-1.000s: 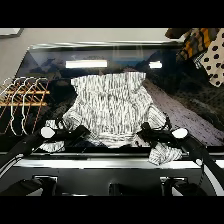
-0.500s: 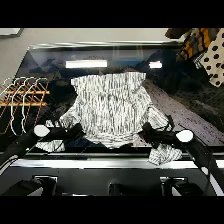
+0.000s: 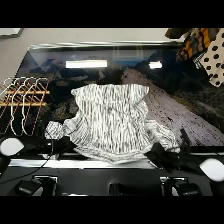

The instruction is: Fold the clothes and pants, and hang the long-sleeved shirts on hangers.

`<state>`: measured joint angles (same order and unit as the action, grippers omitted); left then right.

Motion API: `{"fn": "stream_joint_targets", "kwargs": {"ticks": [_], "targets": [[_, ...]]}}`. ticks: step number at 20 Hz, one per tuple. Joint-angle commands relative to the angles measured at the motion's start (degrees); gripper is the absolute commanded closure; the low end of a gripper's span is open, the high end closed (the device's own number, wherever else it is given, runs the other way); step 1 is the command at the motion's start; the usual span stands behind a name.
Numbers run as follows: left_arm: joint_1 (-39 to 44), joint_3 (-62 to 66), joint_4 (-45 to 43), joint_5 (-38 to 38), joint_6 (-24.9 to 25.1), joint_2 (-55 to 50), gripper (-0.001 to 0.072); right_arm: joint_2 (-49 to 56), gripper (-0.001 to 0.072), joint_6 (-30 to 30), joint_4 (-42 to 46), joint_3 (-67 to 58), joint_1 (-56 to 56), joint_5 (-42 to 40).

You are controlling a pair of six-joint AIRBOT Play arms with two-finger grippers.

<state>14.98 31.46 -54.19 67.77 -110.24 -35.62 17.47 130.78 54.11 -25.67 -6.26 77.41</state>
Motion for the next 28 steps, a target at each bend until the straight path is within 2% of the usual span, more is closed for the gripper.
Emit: {"fn": "stream_joint_targets", "kwargs": {"ticks": [1,5,8,10,13,18,20,21,23,24,25,26,28], "targets": [[0.8,2.5,-0.9,2.8,-4.4,3.9,0.0692,-6.8,0.068,11.6,3.6,-2.0,0.0,3.1],[0.7,10.1,-0.9,-1.6,-2.6,-6.5,0.0692,5.9,0.068,10.4,6.4,-7.3,0.0,-8.7],[-0.3,17.2,-0.7,-1.1,-2.0,-19.5,0.0692,21.0,0.0679,8.5,6.1,-12.4,0.0,-15.0],[-1.6,22.8,-0.2,-0.7,0.7,-28.6,0.0692,30.3,0.0679,6.3,6.2,-16.4,0.1,-19.9],[-3.1,33.2,0.0,-0.7,3.5,-41.1,0.0691,42.1,0.0679,6.3,5.0,-22.0,0.0,-27.3],[-4.1,49.5,0.2,0.2,4.4,-57.3,0.0691,53.7,0.0679,1.7,-5.0,-24.4,0.0,-40.6],[-4.1,53.7,0.2,0.9,4.6,-62.8,0.0691,56.4,0.0678,-0.4,-5.6,-24.4,0.0,-42.4],[-4.1,54.6,0.2,1.0,5.3,-64.7,0.0691,57.5,0.0658,-3.0,-5.5,-24.4,0.0,-42.8],[-4.1,55.1,0.2,1.2,6.6,-66.9,0.0684,57.7,0.0471,-9.8,-3.8,-24.4,0.1,-43.3],[-4.5,55.1,0.1,1.3,8.5,-66.8,0.0634,56.8,0.0422,-12.0,-2.3,-24.4,0.1,-43.3],[-5.2,55.3,0.0,1.4,9.4,-66.1,0.0478,55.1,0.0418,-13.9,0.2,-24.4,0.1,-43.3],[-6.2,55.3,-0.2,1.4,10.9,-64.6,0.029,52.4,0.0413,-15.1,4.0,-24.4,0.1,-42.8],[-8.3,55.3,-4.0,2.2,12.4,-59.6,0.0215,45.7,0.0387,-15.4,12.0,-24.4,0.0,-39.1]]}}
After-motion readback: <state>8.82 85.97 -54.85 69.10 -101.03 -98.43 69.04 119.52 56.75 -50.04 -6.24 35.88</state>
